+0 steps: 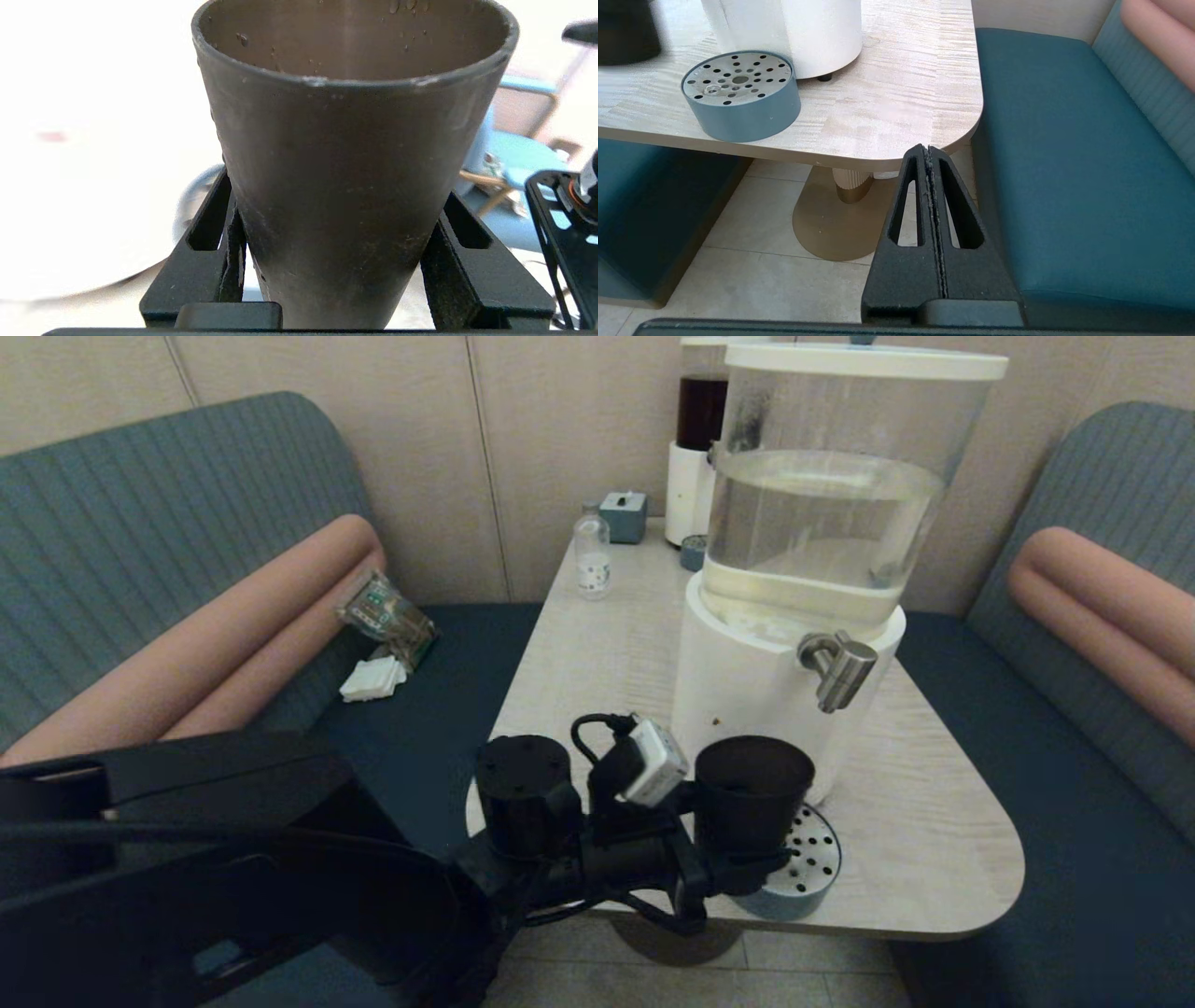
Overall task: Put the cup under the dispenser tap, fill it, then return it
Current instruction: Place the cup next to the water dispenser
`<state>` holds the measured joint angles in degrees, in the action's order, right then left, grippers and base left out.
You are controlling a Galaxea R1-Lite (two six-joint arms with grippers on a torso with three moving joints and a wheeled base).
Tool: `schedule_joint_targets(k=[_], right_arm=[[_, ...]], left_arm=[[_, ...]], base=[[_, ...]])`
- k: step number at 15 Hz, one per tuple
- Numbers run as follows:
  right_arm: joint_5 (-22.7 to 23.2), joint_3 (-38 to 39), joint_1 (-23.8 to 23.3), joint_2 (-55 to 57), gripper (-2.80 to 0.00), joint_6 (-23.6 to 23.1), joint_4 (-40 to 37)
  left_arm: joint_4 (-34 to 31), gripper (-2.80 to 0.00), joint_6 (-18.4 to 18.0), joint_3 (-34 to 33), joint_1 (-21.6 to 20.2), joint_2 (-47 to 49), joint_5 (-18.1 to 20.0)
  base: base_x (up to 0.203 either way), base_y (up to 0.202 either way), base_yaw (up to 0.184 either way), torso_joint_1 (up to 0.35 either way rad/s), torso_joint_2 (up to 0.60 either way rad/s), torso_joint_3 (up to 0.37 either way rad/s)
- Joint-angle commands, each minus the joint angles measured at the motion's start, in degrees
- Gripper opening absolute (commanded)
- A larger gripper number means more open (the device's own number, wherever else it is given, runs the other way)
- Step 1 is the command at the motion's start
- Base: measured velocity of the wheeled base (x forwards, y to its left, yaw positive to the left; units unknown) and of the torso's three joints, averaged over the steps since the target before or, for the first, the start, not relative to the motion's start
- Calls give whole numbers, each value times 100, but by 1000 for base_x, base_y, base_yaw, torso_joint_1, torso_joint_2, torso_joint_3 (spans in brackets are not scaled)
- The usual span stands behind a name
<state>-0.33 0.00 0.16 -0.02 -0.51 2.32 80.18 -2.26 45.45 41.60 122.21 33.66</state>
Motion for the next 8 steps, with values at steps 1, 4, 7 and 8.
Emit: schedule_joint_targets(k=[1,4,7,8], right_arm=[[-2,79,2,2,-280,-2,6],[-2,86,2,2,-280,-2,6],[-2,79,2,2,-280,-2,-2],[-2,79,2,2,-280,-2,6]], left_arm=[[51,-280,3,-458,-455,-745,2],[65,-280,-9,-670,-1196,-926,-7],[175,-280,16,-437,-1956,-634,8],[264,-280,78,-287,-2092,-465,14]], base=[[0,0,0,0,0,0],[0,0,0,0,0,0],[0,0,0,0,0,0],[0,0,0,0,0,0]])
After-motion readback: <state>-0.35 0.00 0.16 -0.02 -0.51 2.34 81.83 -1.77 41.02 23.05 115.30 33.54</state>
